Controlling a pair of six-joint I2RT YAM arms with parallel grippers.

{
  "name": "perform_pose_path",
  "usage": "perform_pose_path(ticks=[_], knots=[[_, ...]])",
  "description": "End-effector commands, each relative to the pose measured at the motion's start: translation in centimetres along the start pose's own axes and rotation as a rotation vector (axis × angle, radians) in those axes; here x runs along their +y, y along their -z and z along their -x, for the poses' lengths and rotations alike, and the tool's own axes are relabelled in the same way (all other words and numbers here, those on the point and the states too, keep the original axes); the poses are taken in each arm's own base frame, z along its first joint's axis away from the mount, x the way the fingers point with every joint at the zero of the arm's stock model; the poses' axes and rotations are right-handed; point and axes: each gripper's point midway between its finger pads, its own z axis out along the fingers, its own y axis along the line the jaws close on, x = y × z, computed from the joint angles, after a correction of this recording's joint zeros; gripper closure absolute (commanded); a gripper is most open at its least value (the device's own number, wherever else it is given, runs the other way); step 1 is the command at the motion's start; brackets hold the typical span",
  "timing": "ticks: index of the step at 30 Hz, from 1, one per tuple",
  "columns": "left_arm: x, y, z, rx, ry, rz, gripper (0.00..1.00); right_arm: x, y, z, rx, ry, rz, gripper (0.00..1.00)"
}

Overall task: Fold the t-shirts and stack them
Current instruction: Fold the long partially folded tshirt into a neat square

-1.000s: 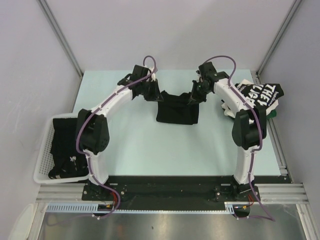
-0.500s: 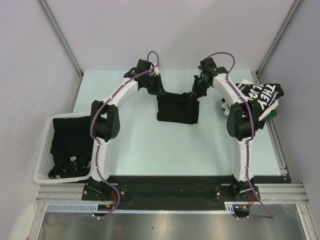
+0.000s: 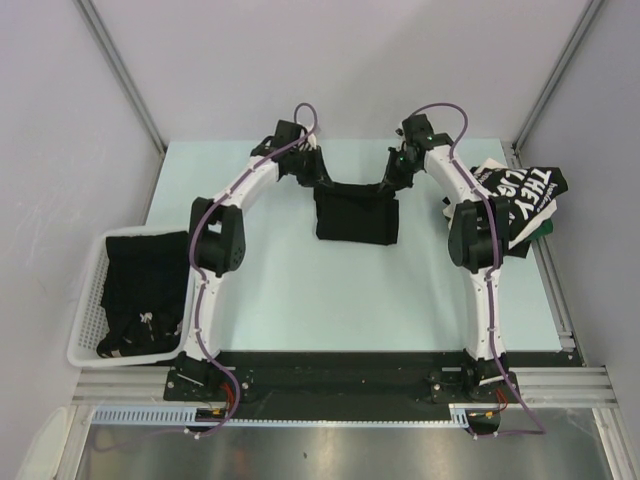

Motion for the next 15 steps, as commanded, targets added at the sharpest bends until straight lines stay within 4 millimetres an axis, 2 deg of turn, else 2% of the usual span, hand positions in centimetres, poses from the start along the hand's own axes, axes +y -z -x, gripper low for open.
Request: perform_pose_path(ticks=[1,8,15], knots=[[0.5,1.0,5.1,-0.154,-0.018,-0.009,0.83,-0.8,0.2,4.0,-0.133,0.073,-0.009,1.00],[2.3,0.0,5.7,-0.173,0.000,0.007,0.83,-1.6,-0.9,5.4,-0.175,0.079,-0.005,1.00],[3.5,-0.7,5.4,-0.168,0.005,0.014,0.82,-0.5,-1.1,6.8,-0.206,0.076,0.047,1.00]])
